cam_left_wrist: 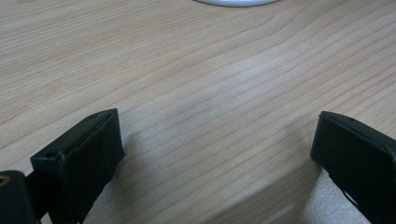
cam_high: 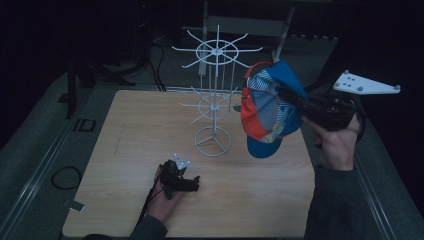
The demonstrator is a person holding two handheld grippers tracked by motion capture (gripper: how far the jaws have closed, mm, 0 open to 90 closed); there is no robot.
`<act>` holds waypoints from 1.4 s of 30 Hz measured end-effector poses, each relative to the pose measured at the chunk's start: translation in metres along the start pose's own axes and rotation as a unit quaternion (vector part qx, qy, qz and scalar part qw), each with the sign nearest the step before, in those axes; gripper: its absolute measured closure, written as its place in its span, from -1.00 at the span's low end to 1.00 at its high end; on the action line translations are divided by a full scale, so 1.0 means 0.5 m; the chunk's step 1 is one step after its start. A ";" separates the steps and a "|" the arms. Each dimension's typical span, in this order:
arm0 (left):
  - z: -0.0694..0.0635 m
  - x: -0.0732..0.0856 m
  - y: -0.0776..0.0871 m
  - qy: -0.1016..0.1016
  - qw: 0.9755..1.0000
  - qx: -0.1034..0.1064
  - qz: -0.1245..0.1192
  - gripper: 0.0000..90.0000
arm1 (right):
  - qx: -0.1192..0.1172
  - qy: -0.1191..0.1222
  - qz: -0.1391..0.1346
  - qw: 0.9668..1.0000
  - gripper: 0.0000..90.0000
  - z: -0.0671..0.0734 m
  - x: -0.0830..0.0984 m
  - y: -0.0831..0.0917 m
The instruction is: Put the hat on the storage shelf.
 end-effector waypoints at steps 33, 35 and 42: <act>0.000 0.000 0.001 0.000 1.000 0.001 0.002 -0.94 | 0.006 0.012 0.093 0.996 0.29 -0.003 0.077 -0.108; 0.000 0.000 0.000 0.000 1.000 0.000 0.001 -0.94 | 0.009 0.014 0.094 0.995 0.19 -0.003 0.078 -0.107; -0.001 0.000 0.000 0.001 1.000 0.000 0.000 -0.94 | 0.053 0.017 0.125 0.991 -0.31 -0.011 0.111 -0.083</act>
Point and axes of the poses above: each handheld gripper's, and its own axes: y roughly backward along the jaws, x roughly out of its underside, z roughly to its left, the point moved 5 cm from there along -y, roughly forward along the jaws, and after that the axes turned 14 degrees about -z, right-handed, at the moved point
